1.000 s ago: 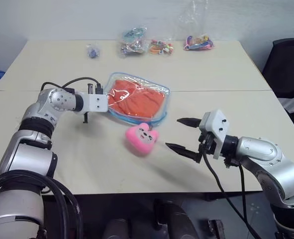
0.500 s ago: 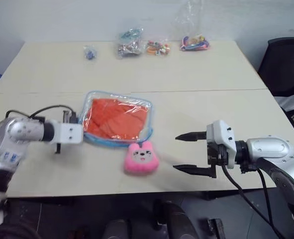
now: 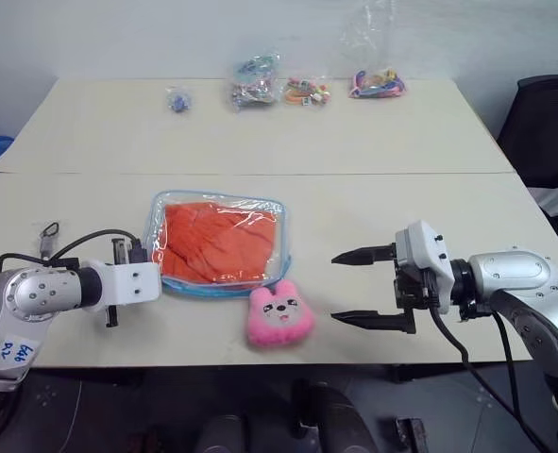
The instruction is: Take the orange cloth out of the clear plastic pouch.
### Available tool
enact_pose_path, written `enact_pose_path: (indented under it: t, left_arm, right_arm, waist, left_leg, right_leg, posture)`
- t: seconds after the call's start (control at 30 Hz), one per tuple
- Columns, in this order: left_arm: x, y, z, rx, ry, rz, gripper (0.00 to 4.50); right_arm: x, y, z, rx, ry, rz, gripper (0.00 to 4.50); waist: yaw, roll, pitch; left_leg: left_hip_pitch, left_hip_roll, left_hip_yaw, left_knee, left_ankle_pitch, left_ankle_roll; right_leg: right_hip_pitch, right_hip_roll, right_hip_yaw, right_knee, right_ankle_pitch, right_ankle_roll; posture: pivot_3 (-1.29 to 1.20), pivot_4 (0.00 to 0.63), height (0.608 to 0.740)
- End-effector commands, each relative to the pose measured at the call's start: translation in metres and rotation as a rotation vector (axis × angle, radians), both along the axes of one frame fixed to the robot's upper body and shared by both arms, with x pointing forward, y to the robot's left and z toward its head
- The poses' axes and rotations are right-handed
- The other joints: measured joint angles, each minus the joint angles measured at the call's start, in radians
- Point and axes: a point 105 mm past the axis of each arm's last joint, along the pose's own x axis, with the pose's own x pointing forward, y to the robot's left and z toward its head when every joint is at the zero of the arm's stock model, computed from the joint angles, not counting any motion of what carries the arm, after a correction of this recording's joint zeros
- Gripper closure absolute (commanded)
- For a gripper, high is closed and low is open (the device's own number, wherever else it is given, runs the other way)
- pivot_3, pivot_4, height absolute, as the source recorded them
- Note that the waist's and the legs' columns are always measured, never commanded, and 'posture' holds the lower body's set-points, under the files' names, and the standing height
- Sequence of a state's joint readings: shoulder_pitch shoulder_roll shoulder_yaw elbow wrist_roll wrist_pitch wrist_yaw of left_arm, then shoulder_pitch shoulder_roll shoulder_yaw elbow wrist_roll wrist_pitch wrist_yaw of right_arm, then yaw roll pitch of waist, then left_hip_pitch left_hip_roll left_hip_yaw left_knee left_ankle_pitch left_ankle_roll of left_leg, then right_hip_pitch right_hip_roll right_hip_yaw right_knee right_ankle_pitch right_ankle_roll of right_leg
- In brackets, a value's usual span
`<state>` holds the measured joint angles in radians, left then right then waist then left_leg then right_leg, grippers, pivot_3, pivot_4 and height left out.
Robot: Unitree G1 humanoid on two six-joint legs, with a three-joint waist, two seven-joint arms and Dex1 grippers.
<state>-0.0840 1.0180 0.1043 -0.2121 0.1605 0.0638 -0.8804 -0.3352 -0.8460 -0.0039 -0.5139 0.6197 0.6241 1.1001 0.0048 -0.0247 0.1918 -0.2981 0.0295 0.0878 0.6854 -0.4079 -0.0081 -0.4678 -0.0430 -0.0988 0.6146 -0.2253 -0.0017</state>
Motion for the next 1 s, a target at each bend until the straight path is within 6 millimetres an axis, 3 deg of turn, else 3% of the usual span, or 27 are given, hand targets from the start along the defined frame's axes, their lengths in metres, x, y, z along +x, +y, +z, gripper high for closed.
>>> enact_pose_path:
  t: [0.03,0.1,0.27,0.37,0.5,0.67,0.77,0.87,1.0]
  left_arm:
    - [0.006,0.002,0.004,-0.032,-0.033,0.016,4.26]
    - [0.005,-0.001,0.003,-0.073,-0.014,0.012,3.86]
    - [0.001,0.0,0.004,-0.083,-0.005,0.041,2.25]
    - [-0.014,0.006,0.01,-0.148,0.065,0.066,1.45]
    - [-0.034,-0.001,0.03,-0.298,0.138,0.045,1.45]
    - [-0.05,-0.05,0.067,-0.546,0.289,-0.132,1.45]
    - [-0.05,-0.088,0.062,-0.547,0.39,-0.274,1.45]
    - [-0.042,-0.116,0.041,-0.482,0.461,-0.365,1.45]
    - [-0.029,-0.137,0.014,-0.37,0.499,-0.441,1.45]
  right_arm:
    - [-0.001,0.002,0.006,0.014,-0.039,0.012,0.0]
    - [-0.003,0.003,0.003,0.009,-0.038,0.012,0.0]
    - [-0.003,0.001,-0.001,-0.001,-0.04,0.0,0.0]
    - [-0.002,0.0,-0.002,-0.001,-0.042,-0.015,0.0]
    - [-0.004,0.0,-0.004,0.002,-0.039,-0.015,0.0]
    - [-0.005,-0.001,-0.006,-0.002,-0.035,-0.021,0.0]
    - [-0.005,0.0,-0.005,-0.008,-0.038,-0.022,0.0]
    - [-0.006,-0.001,-0.003,-0.014,-0.045,-0.028,0.0]
    - [-0.011,-0.002,-0.002,-0.021,-0.045,-0.035,0.0]
  waist:
    - [0.0,0.0,0.0]
    - [-0.001,0.0,0.0]
    - [-0.003,0.0,0.0]
    - [-0.009,0.0,0.0]
    - [-0.006,0.0,0.0]
    - [0.011,0.0,0.0]
    - [0.02,0.0,0.0]
    - [0.018,0.0,-0.001]
    - [0.015,0.0,-0.001]
  left_leg:
    - [0.0,0.0,0.0,0.0,0.0,0.0]
    - [0.0,0.0,0.0,0.0,0.0,0.0]
    - [0.0,0.0,0.0,0.0,0.0,-0.001]
    - [0.0,0.001,0.0,-0.001,0.0,-0.001]
    - [0.0,0.001,0.0,-0.001,0.0,-0.002]
    - [0.0,0.0,0.0,0.0,0.0,-0.002]
    - [0.001,-0.001,-0.001,0.0,0.0,-0.003]
    - [0.001,-0.001,0.0,0.0,0.001,-0.003]
    - [0.001,0.0,0.001,0.0,0.001,-0.005]
  right_leg:
    - [0.0,0.0,0.0,0.0,0.0,0.0]
    - [0.0,0.0,0.0,0.0,0.0,0.0]
    - [0.0,0.0,0.0,-0.001,0.0,0.0]
    - [0.0,0.0,0.0,0.0,0.0,0.0]
    - [0.0,0.0,0.0,0.0,0.0,-0.001]
    - [0.001,0.0,0.0,-0.001,0.0,-0.001]
    - [0.003,0.0,0.0,-0.001,0.0,0.0]
    - [0.004,0.001,0.001,-0.002,0.0,0.0]
    - [0.003,0.004,0.002,-0.002,0.0,0.0]
  posture:
    - [0.0,0.15,0.74]
    - [0.0,0.15,0.74]
    - [0.0,0.15,0.74]
    - [0.0,0.15,0.74]
    - [0.0,0.15,0.74]
    - [0.0,0.15,0.74]
    - [0.0,0.15,0.74]
    - [0.0,0.15,0.74]
    - [0.0,0.15,0.74]
